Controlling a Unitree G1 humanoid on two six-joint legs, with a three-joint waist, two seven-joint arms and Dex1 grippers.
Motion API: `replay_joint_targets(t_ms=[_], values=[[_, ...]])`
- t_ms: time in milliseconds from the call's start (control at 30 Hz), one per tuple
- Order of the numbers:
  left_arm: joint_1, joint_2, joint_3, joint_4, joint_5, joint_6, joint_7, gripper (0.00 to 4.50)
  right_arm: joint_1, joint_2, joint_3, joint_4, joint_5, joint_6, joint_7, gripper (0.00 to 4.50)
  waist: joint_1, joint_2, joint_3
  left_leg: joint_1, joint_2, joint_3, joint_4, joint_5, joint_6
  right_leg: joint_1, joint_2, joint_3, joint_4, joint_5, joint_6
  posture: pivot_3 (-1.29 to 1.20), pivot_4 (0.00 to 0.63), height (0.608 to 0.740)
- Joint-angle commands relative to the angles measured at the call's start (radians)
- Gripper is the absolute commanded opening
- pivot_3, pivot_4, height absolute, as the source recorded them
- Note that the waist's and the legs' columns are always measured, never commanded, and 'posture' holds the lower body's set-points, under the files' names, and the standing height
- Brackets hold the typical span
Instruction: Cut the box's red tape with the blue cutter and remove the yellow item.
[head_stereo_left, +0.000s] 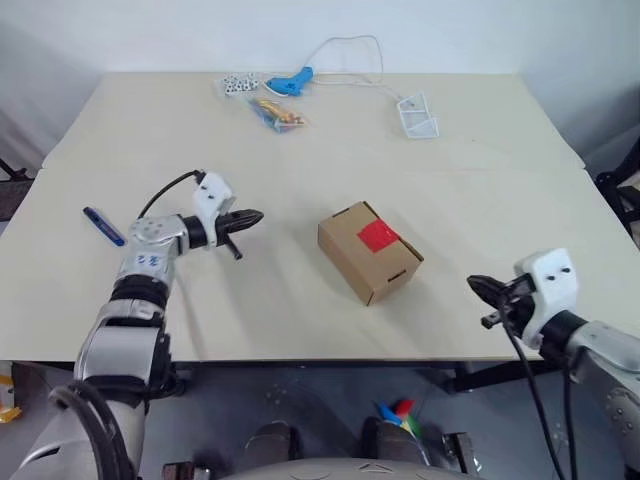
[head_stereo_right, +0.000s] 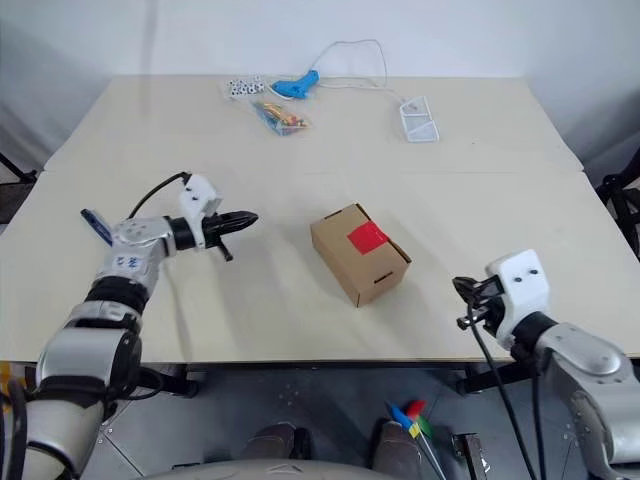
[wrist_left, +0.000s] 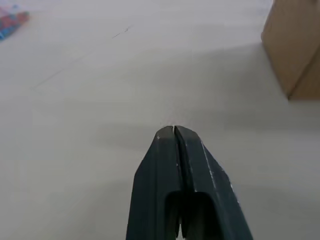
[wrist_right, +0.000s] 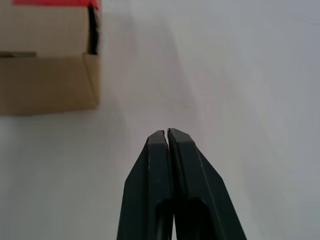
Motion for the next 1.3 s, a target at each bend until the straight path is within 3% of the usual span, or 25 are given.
replay_joint_targets(t_ms=[33,300,633,1000,1300], values=[[-0.073,-0.042,-0.011,0.067,0.038,-0.031,0.025,0.03,-0.031,0.015,0.034,-0.072,0.012,0.067,-0.054,0.0,0.0,0.0,0.0,0.0,0.0,0.0,0.0,0.0,0.0,0.0,0.0,0.0,0.0,0.0,0.0,0.0,0.15,0.74],[-0.149,-0.17,-0.026,0.139,0.087,0.015,0.042,0.03,-0.126,0.009,0.215,-0.033,-0.036,0.137,-0.077,0.0,-0.003,-0.002,0.001,0.0,0.0,0.0,0.0,0.0,0.0,-0.001,0.0,0.0,0.0,0.0,0.0,0.0,0.15,0.74],[-0.162,-0.206,-0.023,0.146,0.106,0.02,-0.018,0.03,-0.293,0.083,0.357,0.069,-0.107,0.111,-0.094,0.0,-0.009,-0.004,0.002,-0.001,0.0,0.001,0.0,0.0,0.0,-0.001,0.0,0.0,0.0,0.0,0.0,0.0,0.15,0.74],[-0.121,-0.17,-0.034,0.117,0.112,0.015,-0.119,0.03,-0.37,0.051,0.401,0.089,-0.122,0.123,0.005,0.0,-0.021,-0.004,0.002,-0.001,0.0,0.001,0.0,0.0,0.0,-0.002,0.0,0.0,0.001,0.0,0.0,0.0,0.15,0.74],[-0.096,-0.208,-0.044,0.097,0.114,0.028,-0.147,0.03,-0.379,-0.03,0.344,0.06,-0.123,0.157,0.058,0.0,-0.021,-0.004,0.002,-0.002,0.0,0.0,0.0,0.0,0.001,-0.002,0.0,0.0,0.001,0.0,0.0,0.0,0.15,0.74]])
